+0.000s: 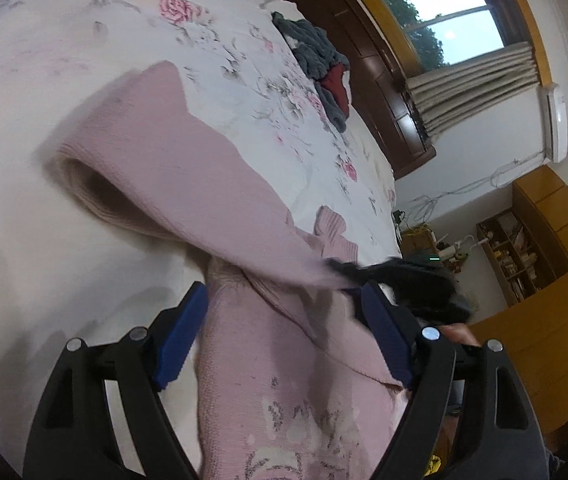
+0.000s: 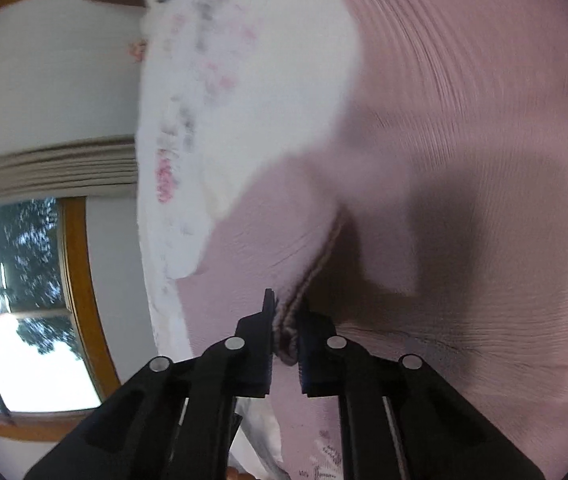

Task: Fold small clothes

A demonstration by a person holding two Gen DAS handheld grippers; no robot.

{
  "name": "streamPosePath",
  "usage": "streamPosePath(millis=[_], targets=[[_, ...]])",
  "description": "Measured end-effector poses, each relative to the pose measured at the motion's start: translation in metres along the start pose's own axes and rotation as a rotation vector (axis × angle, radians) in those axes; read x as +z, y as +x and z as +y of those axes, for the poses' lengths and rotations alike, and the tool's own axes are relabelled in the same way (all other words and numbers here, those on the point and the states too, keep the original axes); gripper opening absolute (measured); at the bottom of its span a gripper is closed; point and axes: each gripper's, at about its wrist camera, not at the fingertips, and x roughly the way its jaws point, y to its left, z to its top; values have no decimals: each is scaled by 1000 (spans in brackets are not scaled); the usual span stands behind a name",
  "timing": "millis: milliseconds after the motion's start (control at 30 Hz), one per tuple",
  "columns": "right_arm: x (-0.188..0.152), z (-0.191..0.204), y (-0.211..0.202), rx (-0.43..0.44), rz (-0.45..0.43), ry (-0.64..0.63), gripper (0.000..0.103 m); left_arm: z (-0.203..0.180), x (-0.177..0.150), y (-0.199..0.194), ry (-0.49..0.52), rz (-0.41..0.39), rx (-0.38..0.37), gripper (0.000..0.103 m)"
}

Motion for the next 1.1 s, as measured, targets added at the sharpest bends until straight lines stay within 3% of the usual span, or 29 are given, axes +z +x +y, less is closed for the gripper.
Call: streamPosePath(millis=[267, 367, 500, 767, 1000, 1100], targets=[[-2, 50, -142, -97, -191, -246, 9, -12, 16, -25, -24, -69, -9, 78], [-6, 45, -194, -127, -247, -269, 9, -25, 23, -22, -8, -39, -12, 78], [-4, 26, -231, -169, -293, -271, 9, -46, 38, -11, 55, 33, -5, 78], [-3, -67, -253, -220, -294, -160, 9, -66, 61, 37, 76, 183, -13, 79], [-8, -161, -240, -225, -277, -27, 9, -62, 51, 99, 103, 316, 64, 79], [-13, -195, -232, -183, -239, 34, 15, -51, 49, 121, 103, 358, 120, 79]])
